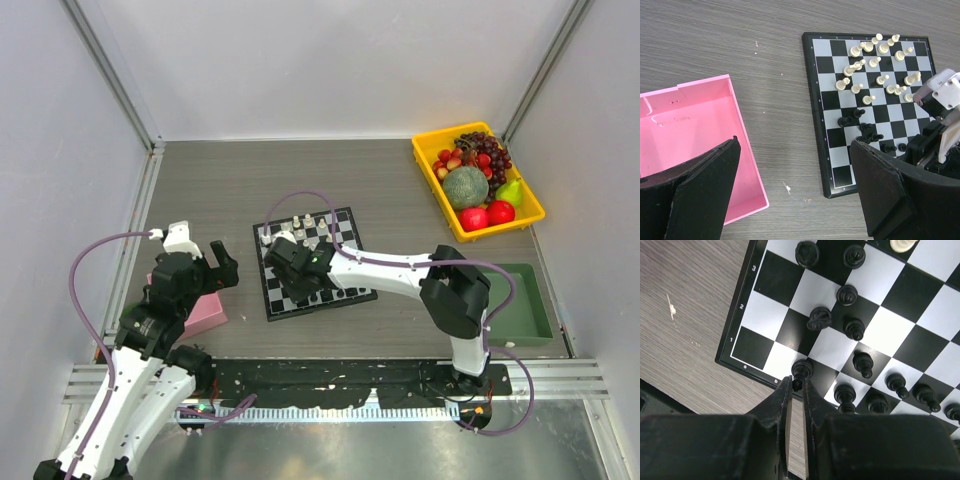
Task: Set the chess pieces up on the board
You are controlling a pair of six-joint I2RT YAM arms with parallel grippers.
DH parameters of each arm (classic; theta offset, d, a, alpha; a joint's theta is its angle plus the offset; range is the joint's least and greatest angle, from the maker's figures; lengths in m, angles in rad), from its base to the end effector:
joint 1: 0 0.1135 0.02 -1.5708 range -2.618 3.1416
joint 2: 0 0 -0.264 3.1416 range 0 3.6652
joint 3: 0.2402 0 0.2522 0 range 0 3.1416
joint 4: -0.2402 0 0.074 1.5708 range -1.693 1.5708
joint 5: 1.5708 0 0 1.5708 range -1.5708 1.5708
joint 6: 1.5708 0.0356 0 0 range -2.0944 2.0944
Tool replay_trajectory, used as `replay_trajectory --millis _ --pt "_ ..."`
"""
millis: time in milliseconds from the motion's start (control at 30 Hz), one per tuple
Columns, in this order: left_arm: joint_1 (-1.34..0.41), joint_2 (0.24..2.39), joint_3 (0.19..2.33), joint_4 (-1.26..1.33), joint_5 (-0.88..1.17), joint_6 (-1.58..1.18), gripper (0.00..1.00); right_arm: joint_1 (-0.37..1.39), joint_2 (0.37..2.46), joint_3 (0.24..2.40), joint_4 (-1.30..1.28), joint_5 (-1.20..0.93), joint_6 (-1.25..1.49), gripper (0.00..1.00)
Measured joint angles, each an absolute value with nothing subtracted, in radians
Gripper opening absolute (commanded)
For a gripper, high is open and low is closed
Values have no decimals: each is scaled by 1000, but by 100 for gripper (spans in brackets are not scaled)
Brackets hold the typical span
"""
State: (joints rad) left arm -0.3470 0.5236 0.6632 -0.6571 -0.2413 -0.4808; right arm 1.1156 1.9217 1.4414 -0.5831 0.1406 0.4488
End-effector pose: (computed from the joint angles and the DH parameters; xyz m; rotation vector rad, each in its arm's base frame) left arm 0.1157 -0.0328 0.2853 -0.2849 2.0622 -0.2551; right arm 0.1842 0.3650 0.2060 -0.8255 2.5321 0.3536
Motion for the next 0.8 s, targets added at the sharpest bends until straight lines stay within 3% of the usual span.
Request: replay_trajectory --millis 800 --pt "-347 524 663 -656 -235 -481 99 1122 1889 1398 -580 162 455 13"
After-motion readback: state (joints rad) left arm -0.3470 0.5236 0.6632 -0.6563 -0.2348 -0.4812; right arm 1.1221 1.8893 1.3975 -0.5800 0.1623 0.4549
